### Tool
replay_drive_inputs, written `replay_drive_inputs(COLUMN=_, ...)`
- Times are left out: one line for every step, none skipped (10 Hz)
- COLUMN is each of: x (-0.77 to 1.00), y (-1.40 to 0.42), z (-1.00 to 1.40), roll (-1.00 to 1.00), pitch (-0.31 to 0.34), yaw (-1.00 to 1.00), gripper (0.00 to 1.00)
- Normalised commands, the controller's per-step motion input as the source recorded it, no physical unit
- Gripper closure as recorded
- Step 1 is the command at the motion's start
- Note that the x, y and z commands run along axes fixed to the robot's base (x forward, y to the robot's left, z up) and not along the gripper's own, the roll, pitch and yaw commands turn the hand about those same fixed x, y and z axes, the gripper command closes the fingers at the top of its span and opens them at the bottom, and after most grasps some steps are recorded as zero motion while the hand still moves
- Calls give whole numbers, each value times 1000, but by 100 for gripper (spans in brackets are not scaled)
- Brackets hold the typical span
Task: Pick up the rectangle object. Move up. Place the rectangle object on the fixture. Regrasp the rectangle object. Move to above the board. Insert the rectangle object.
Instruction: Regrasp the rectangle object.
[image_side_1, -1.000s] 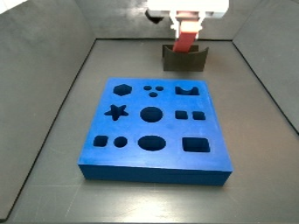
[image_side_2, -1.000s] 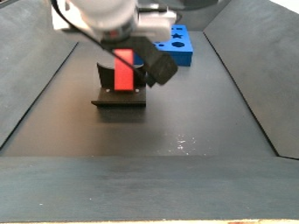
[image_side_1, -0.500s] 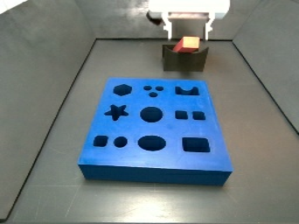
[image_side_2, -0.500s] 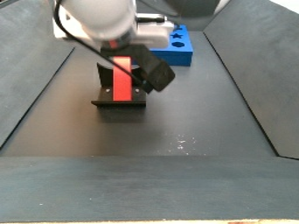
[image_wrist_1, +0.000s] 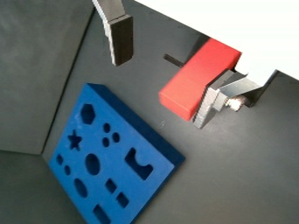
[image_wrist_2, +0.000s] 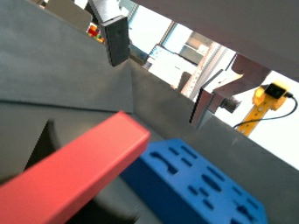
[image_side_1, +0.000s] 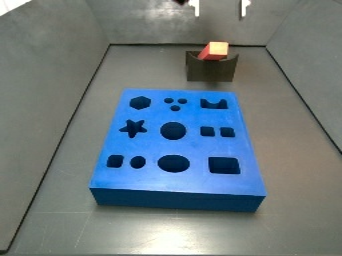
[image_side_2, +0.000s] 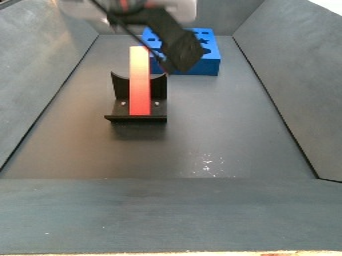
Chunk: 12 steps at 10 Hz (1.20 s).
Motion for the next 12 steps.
replay_drive_inputs(x=-32, y=11, z=435, roll=36, pitch=52, yaw=1, gripper=0)
replay_drive_inputs(x=-28, y=11, z=204, roll=33, pitch=56, yaw=-4, gripper=0)
replay_drive_inputs(x=161, y=-809, z=819, roll=1000, pitch=71, yaw=46, gripper=0)
replay_drive_inputs(x=149, y=-755, z=736, roll=1000, pitch=71, yaw=46, gripper=0)
replay_drive_inputs(x=68, y=-613, z=608, roll=1000, pitch=66, yaw=45, gripper=0)
replay_drive_inputs(x=24, y=-495, z=499, roll=1000, pitch=63, yaw=44, gripper=0)
replay_drive_inputs(x=-22, y=-250, z=237, roll=1000, pitch=59, yaw=43, gripper=0)
replay_drive_inputs(x=-31, y=-106, z=73, roll=1000, pitch=56, yaw=43, gripper=0)
replay_drive_inputs(x=-23, y=-61, z=37, roll=1000, pitch=55, yaw=42, gripper=0)
replay_drive_inputs(x=-27, y=-53, z=37, roll=1000, pitch=54, yaw=42, gripper=0)
replay_drive_inputs(x=-32, y=-42, z=36, roll=1000, pitch=50, yaw=41, gripper=0)
replay_drive_inputs(x=-33, y=-34, z=31, roll=1000, pitch=47, yaw=41, gripper=0)
